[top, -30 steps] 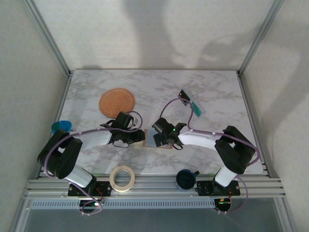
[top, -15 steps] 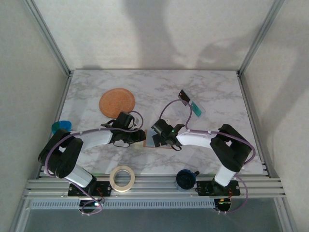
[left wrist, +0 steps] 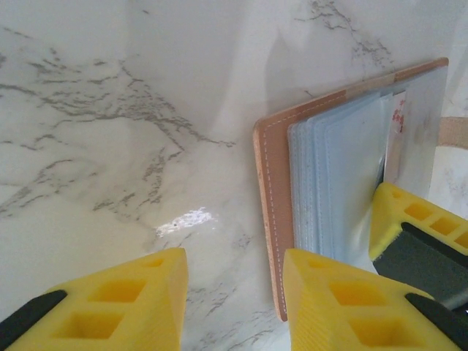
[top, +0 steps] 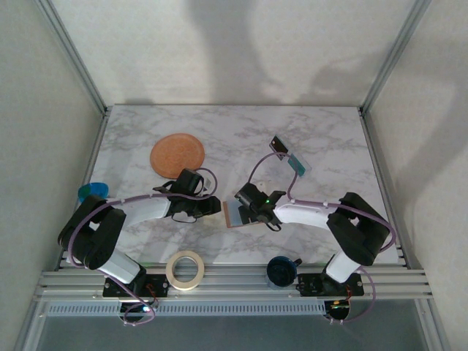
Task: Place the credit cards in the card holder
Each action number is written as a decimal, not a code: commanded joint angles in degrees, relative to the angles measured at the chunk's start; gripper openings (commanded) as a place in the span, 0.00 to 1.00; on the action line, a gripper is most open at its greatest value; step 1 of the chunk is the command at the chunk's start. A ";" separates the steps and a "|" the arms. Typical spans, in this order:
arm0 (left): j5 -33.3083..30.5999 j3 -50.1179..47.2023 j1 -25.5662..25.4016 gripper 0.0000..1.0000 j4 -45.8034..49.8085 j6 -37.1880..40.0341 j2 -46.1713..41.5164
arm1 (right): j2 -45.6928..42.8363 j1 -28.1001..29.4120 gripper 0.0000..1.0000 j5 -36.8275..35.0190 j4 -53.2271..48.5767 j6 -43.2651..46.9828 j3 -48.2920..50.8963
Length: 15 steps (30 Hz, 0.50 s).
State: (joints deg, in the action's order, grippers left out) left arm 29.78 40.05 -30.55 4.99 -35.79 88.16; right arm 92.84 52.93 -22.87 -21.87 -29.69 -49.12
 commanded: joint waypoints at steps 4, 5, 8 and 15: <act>1.68 2.11 -2.97 0.39 -2.01 -1.09 0.87 | -0.97 -3.39 0.96 5.90 -0.78 0.41 0.99; 1.61 2.34 -3.18 0.39 -2.16 -1.28 1.24 | -0.99 -3.59 0.94 6.36 -0.90 0.42 1.02; 0.28 3.25 -3.73 0.39 -1.61 -1.12 1.75 | -0.96 -4.17 0.87 6.89 0.99 1.10 2.25; -0.21 5.55 -4.08 0.40 -0.18 -0.18 3.60 | -0.11 -4.52 0.77 12.92 3.32 3.66 2.07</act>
State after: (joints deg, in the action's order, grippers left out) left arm 30.20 43.66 -34.00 4.14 -36.18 90.91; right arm 92.55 48.62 -14.57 -19.70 -27.66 -48.31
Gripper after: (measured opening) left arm 0.400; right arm 0.784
